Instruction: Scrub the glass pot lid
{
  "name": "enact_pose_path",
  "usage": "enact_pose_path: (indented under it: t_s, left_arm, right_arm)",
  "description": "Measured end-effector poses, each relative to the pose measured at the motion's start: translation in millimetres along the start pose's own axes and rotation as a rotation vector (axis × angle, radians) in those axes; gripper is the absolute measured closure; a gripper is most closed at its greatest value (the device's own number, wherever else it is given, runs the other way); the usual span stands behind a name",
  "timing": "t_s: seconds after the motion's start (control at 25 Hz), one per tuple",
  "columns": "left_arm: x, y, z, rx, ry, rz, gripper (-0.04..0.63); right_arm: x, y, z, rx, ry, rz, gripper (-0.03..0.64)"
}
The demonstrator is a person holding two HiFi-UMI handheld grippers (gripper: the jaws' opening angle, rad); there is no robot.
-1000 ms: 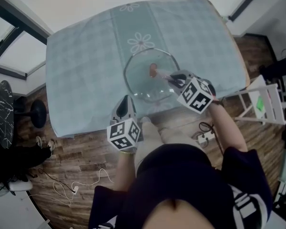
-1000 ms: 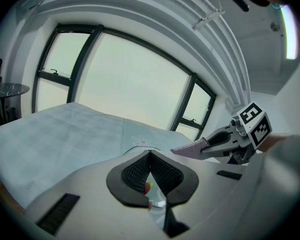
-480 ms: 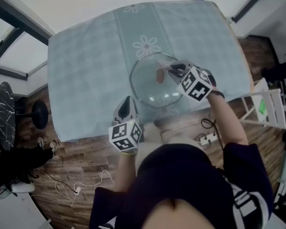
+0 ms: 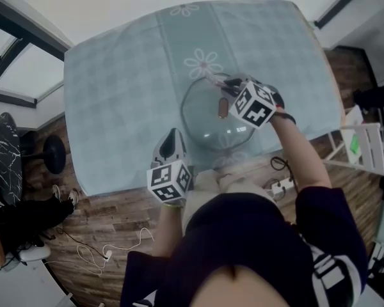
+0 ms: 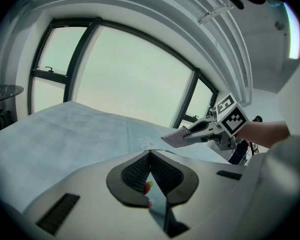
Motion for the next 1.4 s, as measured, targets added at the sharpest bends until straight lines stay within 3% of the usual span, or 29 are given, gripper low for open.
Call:
enact_pose_path:
  t_s: [0.56,1.4]
  left_arm:
    - [-8,24,20,0.025,0.018,-0.016,0.597]
    - [-5,50,16,0.004,0.015,-0.042,0.597]
  right_arm:
    - [-8,-10,53,0.020,0.096,0.029,0.551]
    - [-15,25,94,-0.108,0.185,0.039,0.551]
Point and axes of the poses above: the fingertips, and each gripper's own axes: z forward along the fingers, y to its left, x out of its underside, the point moved 1 cm from there along -z, backward along the fingers, and after that the axes turned 1 degree about x, right-handed, at the moved point
